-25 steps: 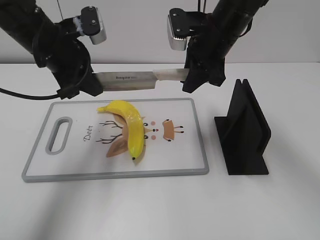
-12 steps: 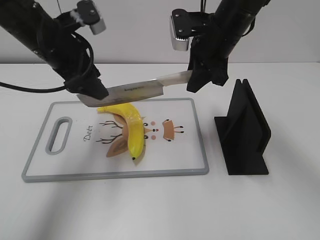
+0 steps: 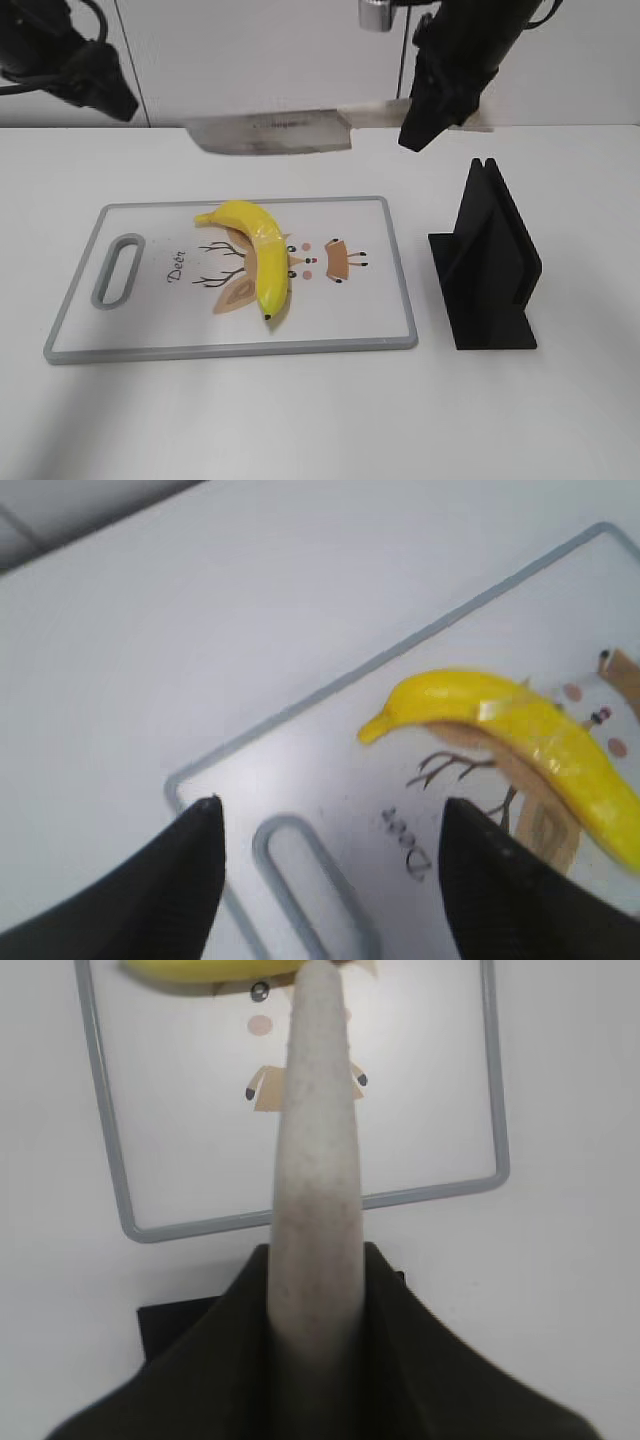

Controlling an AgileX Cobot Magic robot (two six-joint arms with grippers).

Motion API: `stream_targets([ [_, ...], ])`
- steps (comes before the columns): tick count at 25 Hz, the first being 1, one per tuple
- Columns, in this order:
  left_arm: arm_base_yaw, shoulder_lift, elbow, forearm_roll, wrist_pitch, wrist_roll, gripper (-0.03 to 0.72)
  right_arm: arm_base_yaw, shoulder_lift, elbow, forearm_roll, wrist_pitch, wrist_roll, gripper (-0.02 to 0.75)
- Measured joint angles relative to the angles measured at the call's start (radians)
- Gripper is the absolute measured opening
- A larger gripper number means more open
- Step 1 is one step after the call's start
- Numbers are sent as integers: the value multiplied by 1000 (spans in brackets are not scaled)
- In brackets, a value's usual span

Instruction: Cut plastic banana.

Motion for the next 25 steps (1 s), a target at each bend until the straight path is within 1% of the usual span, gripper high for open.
stream_targets([
  [5,80,-7,0,171,233,-266,590,0,-67,0,1,2,400,169],
  [7,115,-8,4,221,329,-336,585,0,-80,0,-2,3,506,169],
  [9,148,-8,17,243,395,-380,584,0,-84,0,-4,7,600,169],
  [12,183,-15,57,254,425,-405,583,0,-93,4,-7,8,706,169],
  [15,186,-63,136,264,426,-414,582,0,-138,29,-10,9,770,169],
  [18,186,-173,253,264,422,-420,581,0,-213,78,-10,9,846,169],
  [25,186,-478,582,264,262,-423,580,0,-387,272,-10,9,910,169],
])
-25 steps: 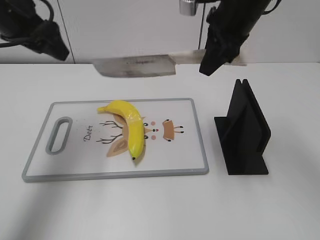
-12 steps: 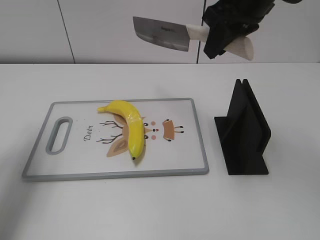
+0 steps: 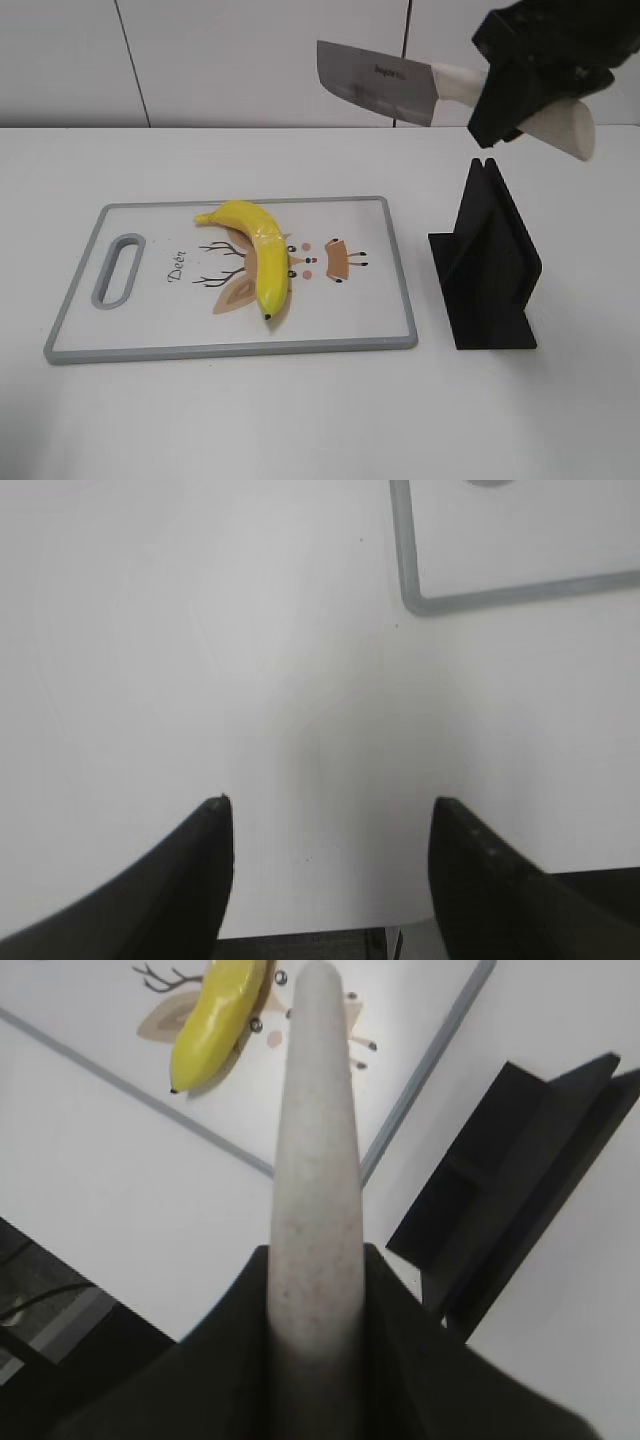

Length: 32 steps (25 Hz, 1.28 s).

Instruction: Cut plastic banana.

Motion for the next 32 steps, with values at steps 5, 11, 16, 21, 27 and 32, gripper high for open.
stream_targets([
  [5,0,-211,183,-1,-46,-11,580,0,-109,151,0,-21,31,169],
  [11,0,-453,274,-3,34,-60,580,0,-208,288,-5,-104,83,169],
  [16,0,-639,282,13,112,-82,580,0,-262,372,-27,-165,147,169],
  [21,0,-851,331,13,58,-86,580,0,-291,434,-31,-198,218,169],
  [27,0,-1084,333,13,43,-88,580,0,-361,520,-107,-270,344,169],
  [32,0,-1230,335,14,42,-90,580,0,-433,587,-208,-316,458,169],
])
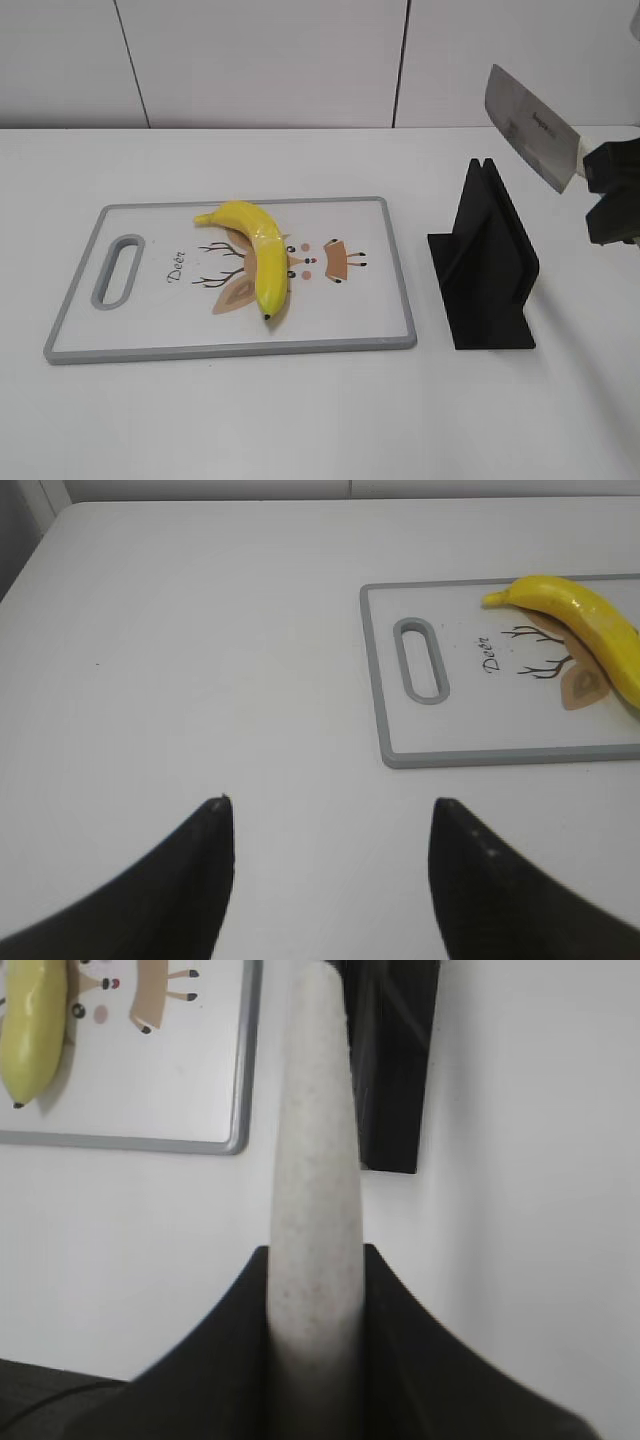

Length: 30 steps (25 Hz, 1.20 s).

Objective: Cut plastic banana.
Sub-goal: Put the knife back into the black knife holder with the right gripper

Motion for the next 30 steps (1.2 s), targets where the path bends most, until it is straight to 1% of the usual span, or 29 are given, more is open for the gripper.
stream_targets([
  [3,1,-3,0,2,3,0,580,0,-12,29,-46,-12,50,169],
  [6,1,-3,0,2,3,0,574,0,-12,53,-57,-34,70,168],
  [14,1,-4,0,2,3,0,496,0,-7,61,-46,-128,81,168],
  [18,1,-4,0,2,3,0,490,0,22,61,-46,-168,83,168],
  [24,1,-4,0,2,3,0,489,0,119,61,-46,-177,85,168],
  [30,1,-4,0,2,3,0,489,0,167,61,-46,-192,86,168],
])
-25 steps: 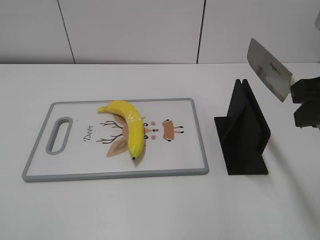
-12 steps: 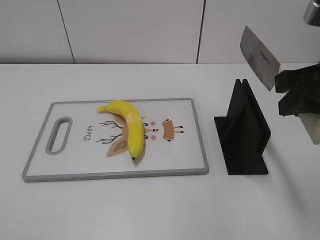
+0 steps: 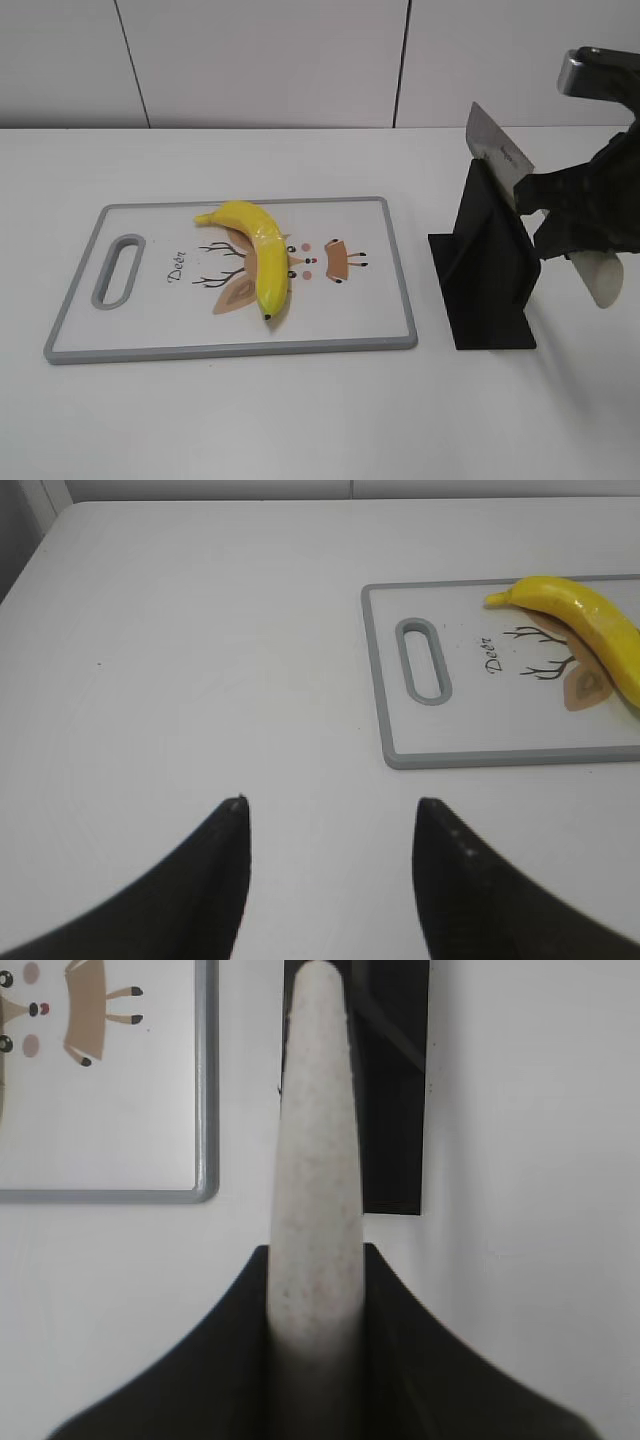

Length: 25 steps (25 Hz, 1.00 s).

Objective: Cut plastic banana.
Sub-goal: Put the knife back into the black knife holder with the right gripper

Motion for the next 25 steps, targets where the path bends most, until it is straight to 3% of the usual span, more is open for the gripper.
stream_targets([
  [14,0,0,0,0,0,0,489,0,80,3,44,26,-4,173],
  [16,0,0,0,0,0,0,489,0,80,3,45,26,-18,233],
  [21,0,0,0,0,0,0,489,0,80,-4,46,21,-36,585],
  [25,0,0,0,0,0,0,489,0,65,-30,54,2,-53,633],
])
